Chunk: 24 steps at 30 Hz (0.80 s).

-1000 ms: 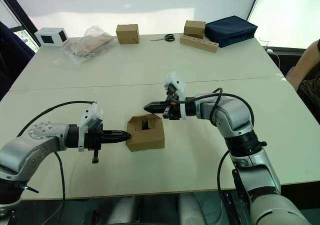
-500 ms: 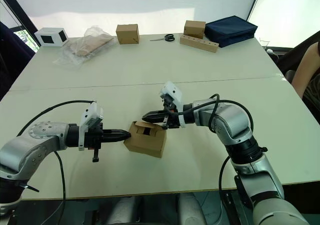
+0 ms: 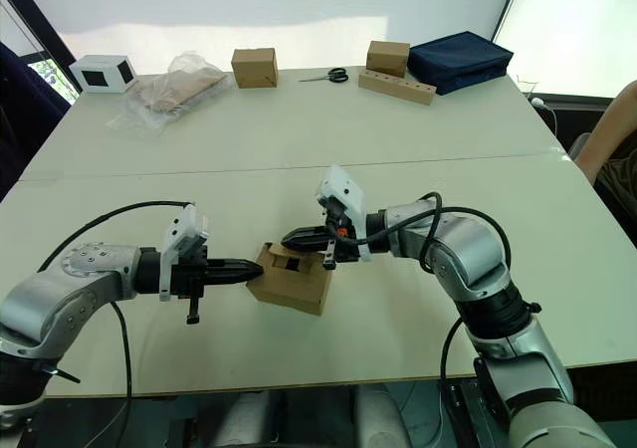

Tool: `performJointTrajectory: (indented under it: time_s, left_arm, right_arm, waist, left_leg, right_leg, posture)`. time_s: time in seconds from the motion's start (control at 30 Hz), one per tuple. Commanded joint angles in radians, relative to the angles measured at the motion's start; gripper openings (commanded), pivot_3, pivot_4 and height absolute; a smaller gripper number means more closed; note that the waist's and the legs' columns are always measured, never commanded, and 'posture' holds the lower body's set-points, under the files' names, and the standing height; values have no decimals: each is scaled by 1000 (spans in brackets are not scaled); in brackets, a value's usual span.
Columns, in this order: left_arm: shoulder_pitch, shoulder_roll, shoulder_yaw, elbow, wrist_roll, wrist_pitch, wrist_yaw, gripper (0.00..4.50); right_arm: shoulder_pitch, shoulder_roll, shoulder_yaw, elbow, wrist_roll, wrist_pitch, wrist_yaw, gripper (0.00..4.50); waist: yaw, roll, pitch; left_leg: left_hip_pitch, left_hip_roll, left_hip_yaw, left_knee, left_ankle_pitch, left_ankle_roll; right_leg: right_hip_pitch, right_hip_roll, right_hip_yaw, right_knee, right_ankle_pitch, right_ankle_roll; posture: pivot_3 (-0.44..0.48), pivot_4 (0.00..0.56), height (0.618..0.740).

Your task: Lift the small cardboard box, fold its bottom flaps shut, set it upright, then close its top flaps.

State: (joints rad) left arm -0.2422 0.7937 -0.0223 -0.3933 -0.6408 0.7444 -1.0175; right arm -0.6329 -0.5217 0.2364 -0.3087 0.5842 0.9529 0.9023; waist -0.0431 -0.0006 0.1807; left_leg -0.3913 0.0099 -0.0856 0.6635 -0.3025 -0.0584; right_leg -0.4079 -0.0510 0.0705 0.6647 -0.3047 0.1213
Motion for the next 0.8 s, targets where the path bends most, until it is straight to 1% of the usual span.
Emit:
performJointTrajectory:
  time_s: [0.03, 0.53, 0.7, 0.8]
  left_arm:
    - [5, -5, -9, -8, 7, -5, 7, 0]
    - [-4, -15, -13, 4, 6, -2, 14, 0]
    - [-18, -24, 12, 12, -23, 10, 20, 0]
    - [-44, -20, 58, 37, -63, 26, 9, 0]
  right_arm:
    - [7, 2, 20, -63, -8, -10, -19, 42]
    - [69, 6, 51, -129, -15, -2, -76, 42]
    - [78, 4, 60, -136, -22, -7, -87, 42]
    - [71, 10, 57, -126, -28, -17, -95, 42]
  waist:
    - [0, 0, 0]
    - [1, 0, 0]
    - [1, 0, 0]
    - [1, 0, 0]
  left_leg:
    - [0, 0, 0, 0, 0, 0]
    - [0, 0, 0, 0, 0, 0]
    - [0, 0, 0, 0, 0, 0]
    - [0, 0, 0, 0, 0, 0]
  right_leg:
    - [0, 0, 0, 0, 0, 0]
    - [0, 0, 0, 0, 0, 0]
    - [0, 0, 0, 0, 0, 0]
    - [0, 0, 0, 0, 0, 0]
  posture:
    - [0, 150, 740]
    - [0, 150, 740]
    - [0, 150, 740]
    - [0, 150, 740]
